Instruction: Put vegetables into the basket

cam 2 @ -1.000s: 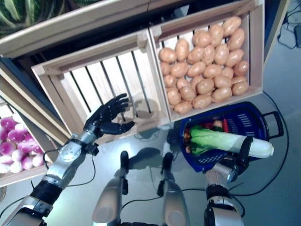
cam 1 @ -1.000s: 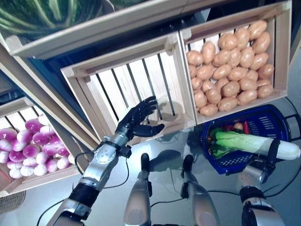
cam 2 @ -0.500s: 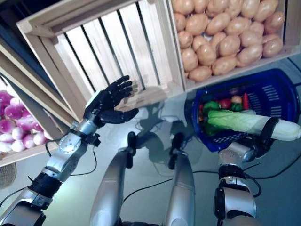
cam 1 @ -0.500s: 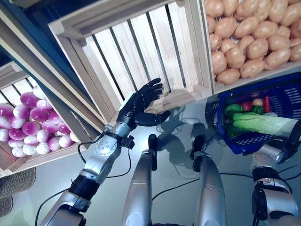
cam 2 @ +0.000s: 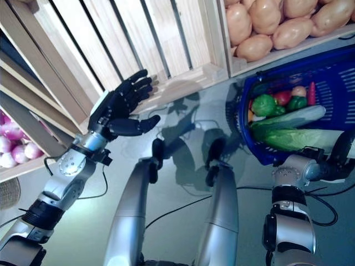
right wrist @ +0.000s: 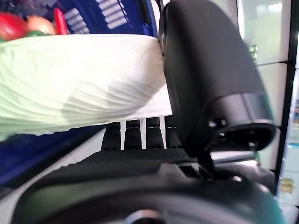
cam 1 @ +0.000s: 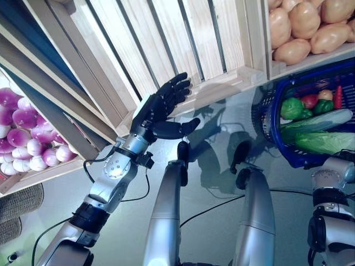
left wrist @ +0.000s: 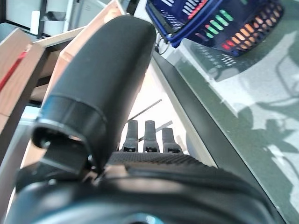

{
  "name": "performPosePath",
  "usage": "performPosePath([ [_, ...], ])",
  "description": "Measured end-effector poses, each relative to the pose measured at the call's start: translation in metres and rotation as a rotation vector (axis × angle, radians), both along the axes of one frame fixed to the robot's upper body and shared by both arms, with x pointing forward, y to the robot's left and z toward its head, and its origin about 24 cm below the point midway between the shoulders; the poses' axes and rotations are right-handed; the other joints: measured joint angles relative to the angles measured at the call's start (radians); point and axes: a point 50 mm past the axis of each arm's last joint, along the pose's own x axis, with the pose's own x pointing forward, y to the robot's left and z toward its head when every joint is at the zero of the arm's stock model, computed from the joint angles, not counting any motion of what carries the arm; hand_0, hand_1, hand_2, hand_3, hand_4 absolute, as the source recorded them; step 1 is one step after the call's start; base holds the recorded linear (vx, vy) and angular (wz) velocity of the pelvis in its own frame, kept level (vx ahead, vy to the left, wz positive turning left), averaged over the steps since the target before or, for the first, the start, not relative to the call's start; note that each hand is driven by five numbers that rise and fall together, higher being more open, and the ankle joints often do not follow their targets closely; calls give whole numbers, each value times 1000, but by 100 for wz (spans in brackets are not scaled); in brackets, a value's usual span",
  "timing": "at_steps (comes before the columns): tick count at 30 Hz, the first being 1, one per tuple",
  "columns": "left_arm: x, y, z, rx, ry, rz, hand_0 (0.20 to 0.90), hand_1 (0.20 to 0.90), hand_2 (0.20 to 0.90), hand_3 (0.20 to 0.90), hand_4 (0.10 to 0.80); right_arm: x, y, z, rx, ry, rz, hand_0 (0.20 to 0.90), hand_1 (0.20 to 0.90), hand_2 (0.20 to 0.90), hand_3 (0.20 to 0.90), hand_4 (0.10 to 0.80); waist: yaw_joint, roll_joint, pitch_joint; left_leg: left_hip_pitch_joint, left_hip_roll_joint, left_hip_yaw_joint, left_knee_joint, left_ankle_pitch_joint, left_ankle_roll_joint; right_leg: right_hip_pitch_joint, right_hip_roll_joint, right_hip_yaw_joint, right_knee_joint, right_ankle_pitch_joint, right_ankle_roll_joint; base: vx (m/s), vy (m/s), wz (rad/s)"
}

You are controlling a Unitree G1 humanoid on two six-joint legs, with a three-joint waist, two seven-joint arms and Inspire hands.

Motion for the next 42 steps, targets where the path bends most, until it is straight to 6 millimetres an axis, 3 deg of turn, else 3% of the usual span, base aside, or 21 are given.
performPosePath([
  [10,0,-3,13,-21,-63,-15,900,900,900,900,800,9,6,15,-30,-34,41,300,300,300,300,400,2,8,0,-67,-13,-19,66,-25,-1,-61,-2,10,58,-23,2,16,-9,1],
  [21,0,-3,13,-20,-61,-12,900,900,900,900,800,11,6,25,-74,-47,46,300,300,300,300,400,0,9,0,-81,-15,-20,99,-46,2,-71,-9,10,88,-42,4,39,-6,1],
  [22,0,-3,12,-20,-58,-11,900,900,900,900,800,11,5,25,-74,-46,46,796,796,796,796,731,0,9,0,-80,-16,-20,103,-48,2,-70,-9,10,91,-44,4,0,0,0],
  [23,0,-3,12,-19,-58,-11,900,900,900,900,800,12,6,26,-74,-50,47,900,900,900,900,800,1,9,0,-80,-15,-20,105,-48,4,-70,-9,11,93,-44,3,0,0,0],
  [42,4,0,8,-20,-40,-6,900,900,900,900,800,12,4,23,-82,-15,75,900,900,900,900,800,-1,9,0,-57,-11,-18,103,-53,5,-41,-2,8,83,-47,7,9,26,-1],
])
